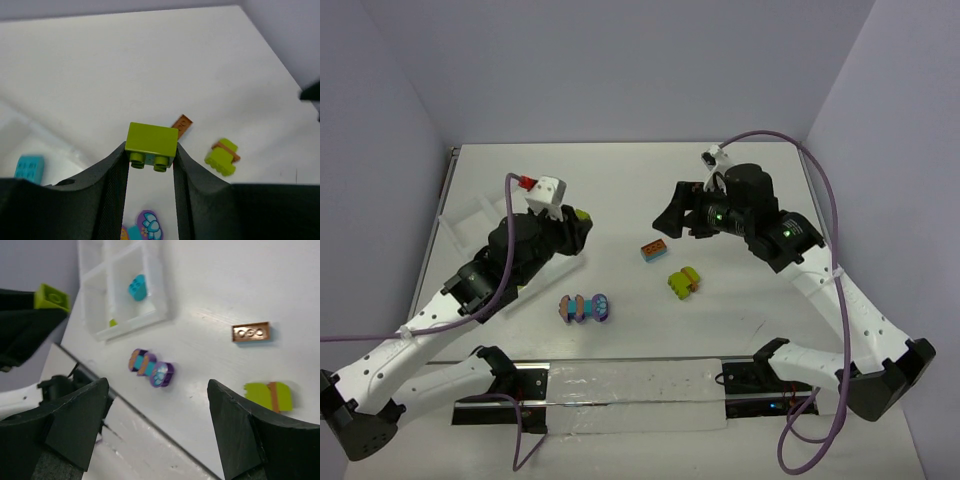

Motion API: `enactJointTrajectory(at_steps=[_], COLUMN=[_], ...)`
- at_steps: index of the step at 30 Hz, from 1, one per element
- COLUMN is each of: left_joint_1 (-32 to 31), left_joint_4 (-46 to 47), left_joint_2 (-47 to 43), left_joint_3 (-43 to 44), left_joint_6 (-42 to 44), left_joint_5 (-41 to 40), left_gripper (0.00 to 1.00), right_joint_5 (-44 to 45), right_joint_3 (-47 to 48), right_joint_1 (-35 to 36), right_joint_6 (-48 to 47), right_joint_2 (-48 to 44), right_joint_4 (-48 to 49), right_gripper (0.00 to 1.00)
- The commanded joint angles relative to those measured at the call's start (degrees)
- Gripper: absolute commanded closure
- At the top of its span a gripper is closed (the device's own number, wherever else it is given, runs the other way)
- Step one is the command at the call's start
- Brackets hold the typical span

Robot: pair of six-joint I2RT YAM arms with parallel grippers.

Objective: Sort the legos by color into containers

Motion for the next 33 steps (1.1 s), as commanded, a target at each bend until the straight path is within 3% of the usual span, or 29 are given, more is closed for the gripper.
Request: enactJointTrajectory(at_steps=[1, 3, 10, 12, 14, 22, 28, 31, 32, 33], left_joint_1=[0.08, 0.45, 2.80, 3.37, 5.86, 26.84, 33.69, 34.80, 34.87, 34.88], left_joint_4=[-15.89, -24.67, -57.76, -61.14, -59.27, -28.41, -25.53, -25.15, -25.33, -25.49], left_joint_2=[2.29, 2.92, 10.00, 12.11, 12.85, 8.37, 13.94, 16.99, 17.81, 18.33], left_joint_3=[5.41, 5.97, 7.35, 7.35, 6.07, -2.62, -1.39, -0.94, -0.63, -0.51], left_joint_6=[-18.37, -31.14, -72.65, -76.70, -76.45, -47.18, -42.15, -42.00, -42.32, -42.67], left_joint_5=[-26.07, -36.28, -42.75, -44.07, -44.16, -28.59, -21.83, -20.40, -20.14, -20.03], left_gripper=[1.00, 1.00, 1.00, 1.00, 1.00, 1.00, 0.96, 0.84, 0.75, 0.60], right_joint_5=[11.23, 10.17, 6.38, 4.94, 4.02, 2.19, 1.93, 1.61, 1.79, 1.89], right_joint_3=[-1.48, -2.45, -4.50, -4.93, -5.54, -7.25, -7.69, -7.62, -7.68, -7.69], right_joint_1=[-1.27, -1.62, -1.77, -1.70, -1.70, -1.61, -1.52, -1.61, -1.61, -1.61], right_joint_6=[-1.19, -1.10, -1.92, -2.06, -2.47, -3.23, -2.95, -2.95, -2.95, -3.01], right_joint_2=[-0.50, -0.30, 3.96, 4.55, 4.73, 4.34, 4.42, 4.52, 4.58, 4.59], right_joint_4=[-2.69, -1.66, -1.10, -0.82, -0.57, -0.88, -0.71, -0.72, -0.78, -0.79], right_gripper=[0.13, 0.13, 0.13, 0.13, 0.13, 0.13, 0.12, 0.12, 0.12, 0.12])
